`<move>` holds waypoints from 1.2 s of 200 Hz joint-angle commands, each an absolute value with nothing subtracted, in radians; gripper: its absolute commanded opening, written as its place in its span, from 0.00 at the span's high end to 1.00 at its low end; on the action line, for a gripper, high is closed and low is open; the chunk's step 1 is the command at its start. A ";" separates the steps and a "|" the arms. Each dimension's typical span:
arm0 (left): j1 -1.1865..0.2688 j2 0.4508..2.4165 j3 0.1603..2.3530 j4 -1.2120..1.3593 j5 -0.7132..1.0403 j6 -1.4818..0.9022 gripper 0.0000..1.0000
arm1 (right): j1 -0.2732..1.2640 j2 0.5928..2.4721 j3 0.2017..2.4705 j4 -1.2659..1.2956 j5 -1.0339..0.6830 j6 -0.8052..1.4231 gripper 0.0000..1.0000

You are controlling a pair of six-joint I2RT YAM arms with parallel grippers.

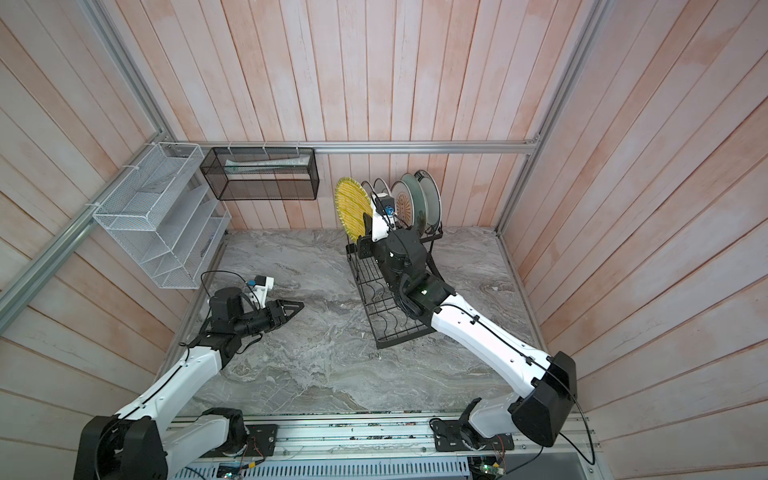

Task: Load the plates into the dish rack
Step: 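Lift the bamboo mat with the right gripper up into the rack's upper tier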

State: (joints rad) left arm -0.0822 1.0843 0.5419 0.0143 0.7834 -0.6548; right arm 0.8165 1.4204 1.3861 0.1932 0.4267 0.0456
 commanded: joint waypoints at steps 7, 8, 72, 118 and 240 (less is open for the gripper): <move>-0.096 1.061 0.527 0.014 0.787 -0.670 0.58 | 0.816 1.484 1.504 0.181 0.567 -0.053 1.00; -0.097 1.061 0.526 0.015 0.787 -0.672 0.58 | 0.816 1.488 1.508 0.180 0.569 -0.055 1.00; -0.142 1.065 0.503 0.060 0.782 -0.703 0.58 | 0.810 1.684 1.721 0.057 0.671 -0.116 1.00; -0.145 1.044 0.496 0.075 0.788 -0.709 0.58 | 0.791 1.774 1.772 0.030 0.678 -0.085 1.00; -0.146 1.042 0.490 0.088 0.795 -0.711 0.58 | 0.762 1.836 1.784 -0.011 0.621 -0.011 1.00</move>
State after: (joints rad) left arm -0.1406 1.0435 0.5053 0.0608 0.7845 -0.7082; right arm 0.7685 1.8168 1.7390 -0.0265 0.6369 -0.0433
